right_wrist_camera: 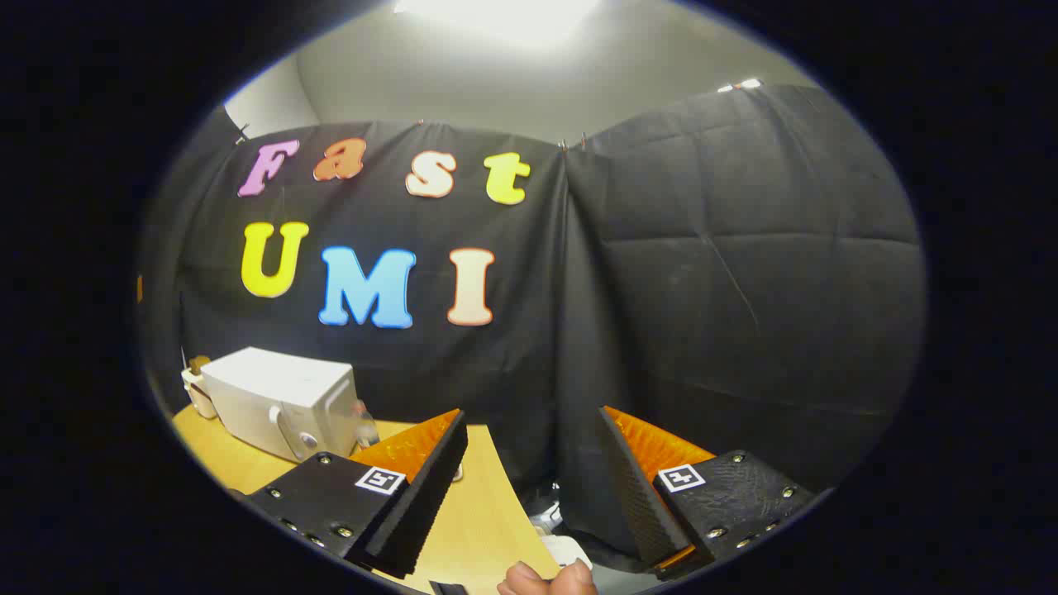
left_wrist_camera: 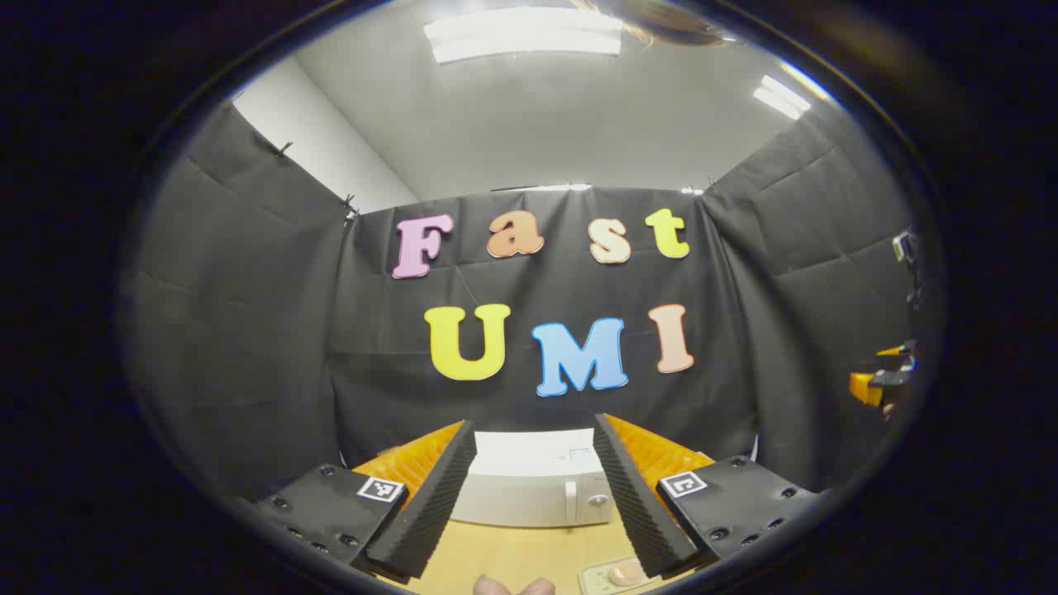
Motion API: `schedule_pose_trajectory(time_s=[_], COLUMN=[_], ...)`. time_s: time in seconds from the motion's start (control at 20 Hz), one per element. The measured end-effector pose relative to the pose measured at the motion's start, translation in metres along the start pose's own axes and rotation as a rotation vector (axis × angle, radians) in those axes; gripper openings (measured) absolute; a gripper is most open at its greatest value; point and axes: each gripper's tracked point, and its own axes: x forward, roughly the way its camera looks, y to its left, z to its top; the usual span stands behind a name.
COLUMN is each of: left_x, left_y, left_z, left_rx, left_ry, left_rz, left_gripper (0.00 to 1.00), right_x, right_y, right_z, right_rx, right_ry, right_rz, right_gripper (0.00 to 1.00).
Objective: Open the microwave oven with the left hand, put the food in, and close the microwave oven.
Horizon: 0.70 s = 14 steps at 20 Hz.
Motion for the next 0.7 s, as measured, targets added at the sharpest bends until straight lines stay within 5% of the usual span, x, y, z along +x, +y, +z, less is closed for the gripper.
schedule_pose_trajectory(time_s=[0.3, 0.7], left_x=[0.008, 0.014], left_y=[0.0, 0.028], left_z=[0.014, 0.009], left_rx=[0.003, -0.011], left_ry=[-0.038, -0.033], left_rz=[-0.007, 0.015], left_gripper=[0.96, 0.99], right_x=[-0.012, -0.01], right_y=[0.073, 0.114], right_z=[0.06, 0.075], right_rx=[0.026, -0.001], right_ry=[-0.087, -0.097], right_rz=[0.179, 0.253], right_gripper=[0.95, 0.95])
